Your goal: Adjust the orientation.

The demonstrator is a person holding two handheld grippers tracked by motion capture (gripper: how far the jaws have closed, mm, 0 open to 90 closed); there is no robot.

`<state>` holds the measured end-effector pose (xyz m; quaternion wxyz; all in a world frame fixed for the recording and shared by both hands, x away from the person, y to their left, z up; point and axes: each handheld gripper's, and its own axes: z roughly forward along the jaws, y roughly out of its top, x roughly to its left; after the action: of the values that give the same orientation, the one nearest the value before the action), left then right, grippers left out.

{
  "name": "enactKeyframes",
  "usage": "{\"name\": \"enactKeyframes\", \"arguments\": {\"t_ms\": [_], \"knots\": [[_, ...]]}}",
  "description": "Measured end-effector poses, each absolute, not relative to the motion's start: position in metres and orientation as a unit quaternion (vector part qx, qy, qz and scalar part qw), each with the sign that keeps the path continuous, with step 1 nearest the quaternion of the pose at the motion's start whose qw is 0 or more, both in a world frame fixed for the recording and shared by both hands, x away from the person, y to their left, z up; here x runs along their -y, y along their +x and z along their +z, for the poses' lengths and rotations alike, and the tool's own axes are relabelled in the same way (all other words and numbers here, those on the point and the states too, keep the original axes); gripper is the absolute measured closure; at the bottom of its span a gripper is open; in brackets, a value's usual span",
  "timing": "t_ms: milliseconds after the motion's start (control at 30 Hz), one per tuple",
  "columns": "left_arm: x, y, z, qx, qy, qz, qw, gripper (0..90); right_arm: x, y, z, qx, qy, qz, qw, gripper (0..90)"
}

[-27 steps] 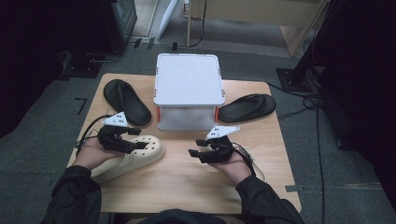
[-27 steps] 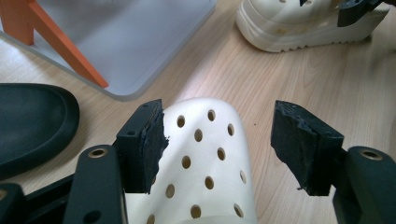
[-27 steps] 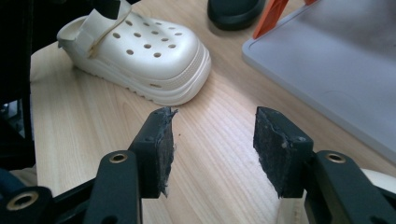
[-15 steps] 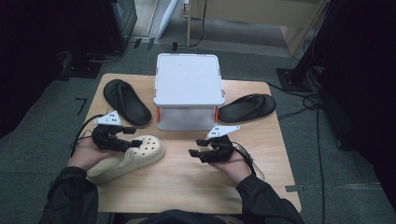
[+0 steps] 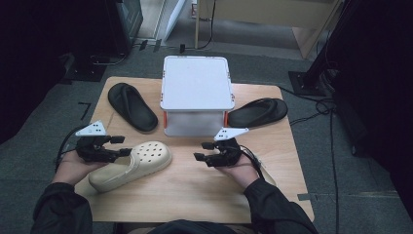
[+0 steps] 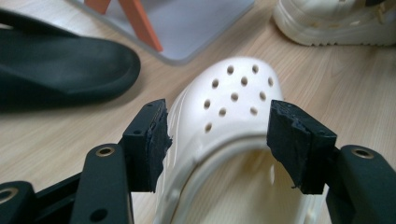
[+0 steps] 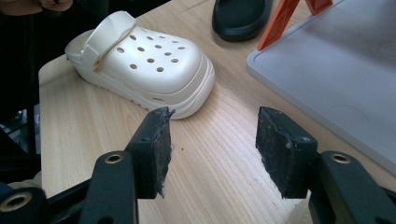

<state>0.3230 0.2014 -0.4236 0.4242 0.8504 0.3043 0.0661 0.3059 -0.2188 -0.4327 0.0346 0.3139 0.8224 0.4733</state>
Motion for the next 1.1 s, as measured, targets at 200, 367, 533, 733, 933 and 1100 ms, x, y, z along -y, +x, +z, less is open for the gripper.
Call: {"name": "enactKeyframes", "arguments": {"t_ms": [200, 367, 533, 733, 933, 1100], "knots": [[-0.210, 0.315, -0.431, -0.298, 0.858, 0.063, 0.414, 41.2, 0.217, 0.309, -0.433, -0.822, 0.314, 0.474, 0.032, 45.2], [-0.209, 0.318, -0.442, -0.290, 0.864, 0.060, 0.406, 43.0, 0.217, 0.310, -0.433, -0.822, 0.315, 0.474, 0.032, 45.1], [-0.208, 0.326, -0.453, -0.294, 0.869, 0.054, 0.395, 47.2, 0.217, 0.311, -0.434, -0.822, 0.316, 0.473, 0.034, 44.8], [-0.202, 0.332, -0.459, -0.288, 0.870, 0.056, 0.395, 54.6, 0.215, 0.311, -0.435, -0.824, 0.317, 0.469, 0.032, 44.8], [-0.201, 0.329, -0.459, -0.274, 0.873, 0.074, 0.397, 64.2, 0.213, 0.310, -0.436, -0.827, 0.314, 0.465, 0.033, 44.6], [-0.197, 0.325, -0.451, -0.260, 0.869, 0.075, 0.414, 73.4, 0.217, 0.312, -0.435, -0.821, 0.322, 0.471, 0.031, 44.6]]}}
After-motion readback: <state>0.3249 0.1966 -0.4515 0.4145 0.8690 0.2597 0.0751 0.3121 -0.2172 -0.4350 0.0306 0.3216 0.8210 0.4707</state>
